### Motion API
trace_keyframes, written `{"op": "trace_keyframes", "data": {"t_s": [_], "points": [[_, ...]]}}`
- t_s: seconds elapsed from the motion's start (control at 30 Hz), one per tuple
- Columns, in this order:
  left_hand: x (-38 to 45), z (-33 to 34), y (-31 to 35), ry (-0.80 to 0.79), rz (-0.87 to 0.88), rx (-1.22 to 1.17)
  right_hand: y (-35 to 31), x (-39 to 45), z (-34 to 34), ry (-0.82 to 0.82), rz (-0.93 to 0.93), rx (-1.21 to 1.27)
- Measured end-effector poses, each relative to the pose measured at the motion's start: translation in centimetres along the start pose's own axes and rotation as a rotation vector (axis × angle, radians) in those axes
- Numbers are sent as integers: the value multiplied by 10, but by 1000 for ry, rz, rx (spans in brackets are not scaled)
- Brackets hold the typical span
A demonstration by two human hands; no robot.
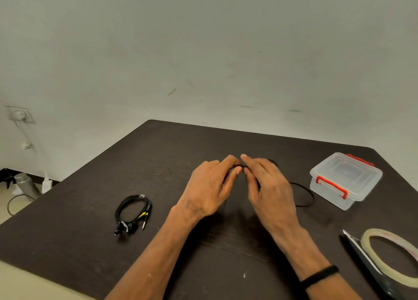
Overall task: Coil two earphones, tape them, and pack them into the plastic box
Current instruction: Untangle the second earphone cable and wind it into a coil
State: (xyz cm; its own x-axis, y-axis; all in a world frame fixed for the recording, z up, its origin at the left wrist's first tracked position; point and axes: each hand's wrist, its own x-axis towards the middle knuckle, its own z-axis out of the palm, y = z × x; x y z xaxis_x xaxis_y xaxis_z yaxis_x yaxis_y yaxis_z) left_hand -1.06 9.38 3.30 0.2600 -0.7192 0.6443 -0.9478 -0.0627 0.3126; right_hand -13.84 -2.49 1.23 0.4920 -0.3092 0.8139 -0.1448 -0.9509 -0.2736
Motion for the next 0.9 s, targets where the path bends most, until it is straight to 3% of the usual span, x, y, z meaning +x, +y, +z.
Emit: {"op": "trace_keyframes", "data": {"t_s": [0.1, 0.2, 0.43, 0.6, 0.9], "points": [[0, 2, -5, 64, -64, -57, 5, 2, -4, 18, 67, -56], [2, -4, -7, 89, -187, -146, 8, 3, -9, 36, 217, 58], [36, -47, -2, -126, -308, -354, 11, 6, -14, 130, 582, 318], [41, -75, -9, -243, -272, -236, 20, 7, -21, 199, 800, 420], [35, -126, -36, -433, -312, -188, 28, 11, -28, 251, 963, 484]]}}
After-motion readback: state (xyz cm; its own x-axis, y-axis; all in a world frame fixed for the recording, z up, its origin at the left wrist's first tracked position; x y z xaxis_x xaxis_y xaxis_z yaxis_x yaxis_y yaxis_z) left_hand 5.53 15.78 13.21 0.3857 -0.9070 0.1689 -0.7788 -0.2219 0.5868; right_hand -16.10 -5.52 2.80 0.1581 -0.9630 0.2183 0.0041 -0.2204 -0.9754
